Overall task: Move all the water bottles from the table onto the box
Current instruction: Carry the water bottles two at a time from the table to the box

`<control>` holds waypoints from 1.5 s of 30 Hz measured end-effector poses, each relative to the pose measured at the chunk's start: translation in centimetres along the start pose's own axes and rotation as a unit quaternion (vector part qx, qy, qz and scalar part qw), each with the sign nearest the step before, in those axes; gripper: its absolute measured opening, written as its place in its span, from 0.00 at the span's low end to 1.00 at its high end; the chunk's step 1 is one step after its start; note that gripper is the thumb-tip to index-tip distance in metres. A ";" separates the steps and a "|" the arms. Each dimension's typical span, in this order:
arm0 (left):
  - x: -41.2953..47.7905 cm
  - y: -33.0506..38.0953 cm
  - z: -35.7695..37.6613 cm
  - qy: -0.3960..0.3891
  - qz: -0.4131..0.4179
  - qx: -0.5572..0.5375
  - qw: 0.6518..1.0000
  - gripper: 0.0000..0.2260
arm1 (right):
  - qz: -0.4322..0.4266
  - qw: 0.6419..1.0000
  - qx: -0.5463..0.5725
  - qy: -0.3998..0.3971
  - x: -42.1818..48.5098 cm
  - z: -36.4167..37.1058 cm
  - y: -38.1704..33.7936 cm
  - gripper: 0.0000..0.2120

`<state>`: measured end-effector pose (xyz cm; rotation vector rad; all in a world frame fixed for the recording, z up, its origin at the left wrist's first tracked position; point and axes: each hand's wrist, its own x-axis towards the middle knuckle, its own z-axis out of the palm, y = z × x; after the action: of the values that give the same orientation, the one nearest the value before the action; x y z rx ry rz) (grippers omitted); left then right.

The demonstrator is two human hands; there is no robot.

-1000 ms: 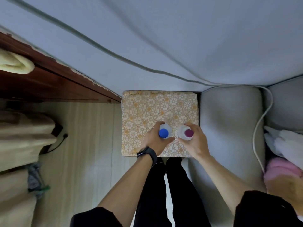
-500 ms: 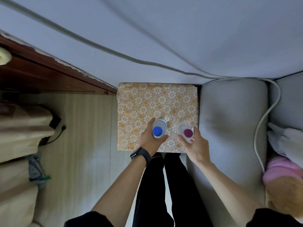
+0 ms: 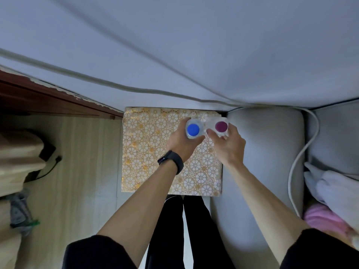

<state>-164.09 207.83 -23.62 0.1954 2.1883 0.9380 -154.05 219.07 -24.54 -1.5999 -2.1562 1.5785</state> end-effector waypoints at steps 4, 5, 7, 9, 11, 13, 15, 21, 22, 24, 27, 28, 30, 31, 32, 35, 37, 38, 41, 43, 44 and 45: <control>3.5 2.7 1.0 0.002 0.017 -0.007 1.000 0.23 | -0.017 1.000 -0.007 0.007 3.9 -0.2 -0.5 0.24; 3.9 2.9 0.8 -0.005 0.016 -0.007 1.000 0.24 | -0.017 1.000 -0.007 0.004 4.0 -0.1 -0.6 0.24; 4.5 3.2 0.2 -0.016 0.023 0.007 1.000 0.25 | -0.025 0.999 -0.021 -0.005 4.1 0.2 -0.9 0.23; 5.0 3.7 0.0 -0.024 0.030 0.012 0.999 0.26 | -0.040 0.998 -0.037 -0.020 4.8 -0.3 -1.2 0.21; 4.8 4.1 0.2 -0.015 0.024 -0.003 1.000 0.27 | -0.041 0.998 -0.033 -0.038 5.3 -1.0 -1.3 0.20; 4.3 4.0 0.6 0.008 0.013 -0.026 1.000 0.28 | -0.044 0.997 -0.043 -0.042 5.2 -1.5 -0.9 0.21; 4.0 3.9 0.6 0.015 0.013 -0.025 0.999 0.28 | -0.052 0.996 -0.056 -0.041 4.9 -1.1 -0.6 0.23; 4.1 4.3 0.4 0.002 0.015 -0.029 0.999 0.35 | -0.035 0.997 -0.014 -0.065 5.5 -1.0 -0.1 0.26; 4.0 4.1 0.4 0.004 0.007 -0.044 0.999 0.38 | -0.027 0.996 -0.006 -0.079 5.5 -1.1 0.1 0.28; 3.8 3.6 0.4 -0.002 -0.007 -0.062 0.998 0.42 | -0.009 0.994 0.018 -0.107 5.2 -1.4 0.7 0.32; 3.2 2.9 0.1 -0.029 -0.019 -0.056 0.998 0.43 | 0.013 0.994 0.017 -0.109 3.8 -1.5 1.3 0.36; 3.0 2.8 0.0 -0.032 -0.023 -0.052 0.998 0.42 | 0.020 0.995 0.010 -0.101 3.1 -1.6 1.4 0.36; 2.5 2.7 -0.2 -0.031 -0.031 -0.038 0.998 0.39 | 0.031 0.996 0.007 -0.089 1.5 -1.6 1.6 0.34; 2.0 2.7 -0.5 -0.030 -0.033 -0.029 0.999 0.38 | 0.032 0.995 0.005 -0.090 0.6 -1.6 1.7 0.33; 1.4 2.8 -0.7 -0.028 -0.030 -0.018 0.999 0.37 | 0.032 0.995 0.000 -0.093 -0.5 -1.7 1.8 0.32; 0.0 3.6 -1.5 -0.024 0.008 0.004 1.000 0.37 | 0.038 0.995 -0.010 -0.093 -2.6 -1.8 1.1 0.31; 0.2 4.6 -1.8 -0.013 0.045 0.025 0.999 0.34 | 0.030 0.996 -0.006 -0.083 -2.6 -1.8 -0.3 0.33; 0.6 5.0 -1.9 -0.010 0.062 0.046 0.997 0.30 | 0.021 0.997 -0.006 -0.073 -2.0 -1.8 -1.2 0.34; 2.1 5.2 -1.5 0.002 0.093 0.084 0.992 0.21 | 0.026 0.999 0.000 -0.039 0.5 -1.9 -3.3 0.33; 2.6 4.7 -0.9 0.025 0.104 0.081 0.991 0.18 | 0.023 0.999 -0.003 -0.029 1.8 -1.8 -3.7 0.30; 2.8 4.5 -0.6 0.039 0.105 0.071 0.991 0.18 | 0.011 1.000 -0.006 -0.026 2.3 -1.7 -3.5 0.28; 2.9 4.4 -0.4 0.051 0.106 0.060 0.991 0.17 | 0.001 1.000 -0.007 -0.024 2.6 -1.5 -3.2 0.26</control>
<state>-167.02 211.91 -22.14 0.4543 2.3543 0.9484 -156.73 222.14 -22.80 -1.5842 -2.1956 1.6213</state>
